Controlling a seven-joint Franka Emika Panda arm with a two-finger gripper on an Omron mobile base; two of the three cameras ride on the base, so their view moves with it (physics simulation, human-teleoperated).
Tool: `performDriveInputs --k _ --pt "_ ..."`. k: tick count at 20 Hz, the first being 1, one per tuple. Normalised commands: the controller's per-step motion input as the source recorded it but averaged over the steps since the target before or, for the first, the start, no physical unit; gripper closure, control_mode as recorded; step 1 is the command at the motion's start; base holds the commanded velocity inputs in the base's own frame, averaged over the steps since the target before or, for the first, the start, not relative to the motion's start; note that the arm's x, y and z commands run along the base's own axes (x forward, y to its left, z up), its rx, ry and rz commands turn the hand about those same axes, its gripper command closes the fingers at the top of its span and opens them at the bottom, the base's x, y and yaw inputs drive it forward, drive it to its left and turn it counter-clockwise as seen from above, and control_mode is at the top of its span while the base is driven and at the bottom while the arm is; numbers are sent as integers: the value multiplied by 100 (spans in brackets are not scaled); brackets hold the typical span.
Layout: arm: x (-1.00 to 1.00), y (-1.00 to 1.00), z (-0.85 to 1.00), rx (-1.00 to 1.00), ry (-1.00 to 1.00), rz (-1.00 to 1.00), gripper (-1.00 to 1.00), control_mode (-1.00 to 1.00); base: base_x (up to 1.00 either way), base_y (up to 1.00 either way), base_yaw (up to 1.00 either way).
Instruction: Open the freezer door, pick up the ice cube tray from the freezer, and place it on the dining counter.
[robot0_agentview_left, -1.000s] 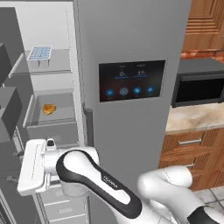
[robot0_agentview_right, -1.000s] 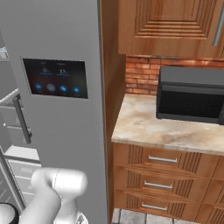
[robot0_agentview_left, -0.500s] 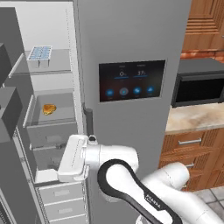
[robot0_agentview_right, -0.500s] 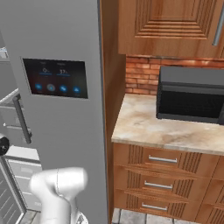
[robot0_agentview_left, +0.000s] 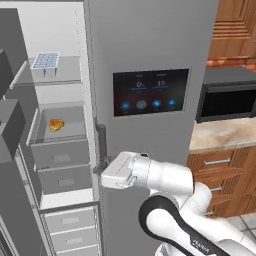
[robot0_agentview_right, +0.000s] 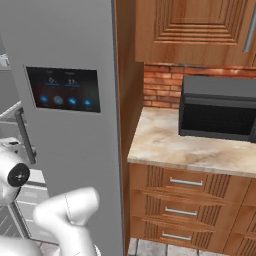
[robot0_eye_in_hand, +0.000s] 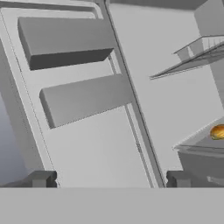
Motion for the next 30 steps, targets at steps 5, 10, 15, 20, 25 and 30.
performDriveInputs --k 5,10,15,20,25,30 --pt "24 -100 61 0 23 -23 -100 -100 0 0 0" --pt "1 -84 76 -8 4 -26 -100 -100 0 0 0" --pt "0 -74 62 -22 -10 -28 -100 -100 0 0 0" --pt "-10 -81 47 -24 -9 -29 -100 -100 0 0 0" --pt "-19 -75 4 -22 0 -27 -100 -100 0 0 0" --pt "0 -59 0 -20 12 -16 -100 -100 0 0 0"
